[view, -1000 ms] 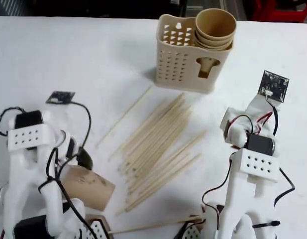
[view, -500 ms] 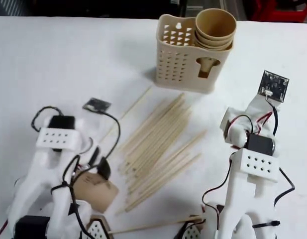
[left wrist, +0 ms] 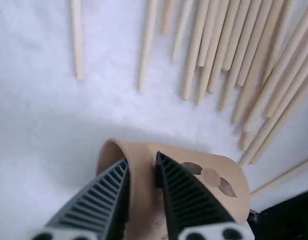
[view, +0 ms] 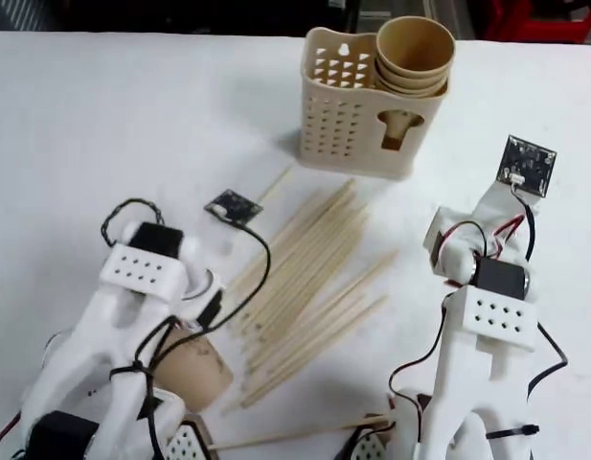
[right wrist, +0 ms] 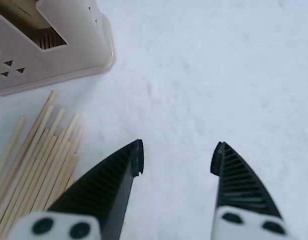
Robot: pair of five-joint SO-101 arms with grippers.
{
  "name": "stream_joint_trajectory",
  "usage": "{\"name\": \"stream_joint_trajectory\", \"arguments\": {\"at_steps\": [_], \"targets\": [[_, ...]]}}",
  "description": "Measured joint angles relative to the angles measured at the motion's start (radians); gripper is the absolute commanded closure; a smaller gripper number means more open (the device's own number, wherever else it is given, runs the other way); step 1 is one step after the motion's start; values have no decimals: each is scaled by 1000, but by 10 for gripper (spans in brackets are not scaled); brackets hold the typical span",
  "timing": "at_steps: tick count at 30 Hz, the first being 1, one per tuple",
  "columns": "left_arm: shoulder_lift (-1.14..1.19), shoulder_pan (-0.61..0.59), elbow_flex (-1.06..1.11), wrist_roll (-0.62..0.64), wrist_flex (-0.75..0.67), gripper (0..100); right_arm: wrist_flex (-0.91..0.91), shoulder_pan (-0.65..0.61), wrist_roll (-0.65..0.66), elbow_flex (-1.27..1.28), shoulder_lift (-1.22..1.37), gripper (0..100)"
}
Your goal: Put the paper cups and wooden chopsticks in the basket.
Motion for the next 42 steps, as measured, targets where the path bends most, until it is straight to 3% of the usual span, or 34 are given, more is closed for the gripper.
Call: {"name": "stream_joint_trajectory", "arguments": {"at_steps": [17,23,31,42], "targets": [[5,9,-443,-5,12,977,0,0,0,0,0,776],[5,112,-664,-5,0,977,0,0,0,0,0,776],[5,262,-799,-5,-318,978,0,0,0,0,0,776],[169,310,-838,-6,-822,977,0,0,0,0,0,776]]}}
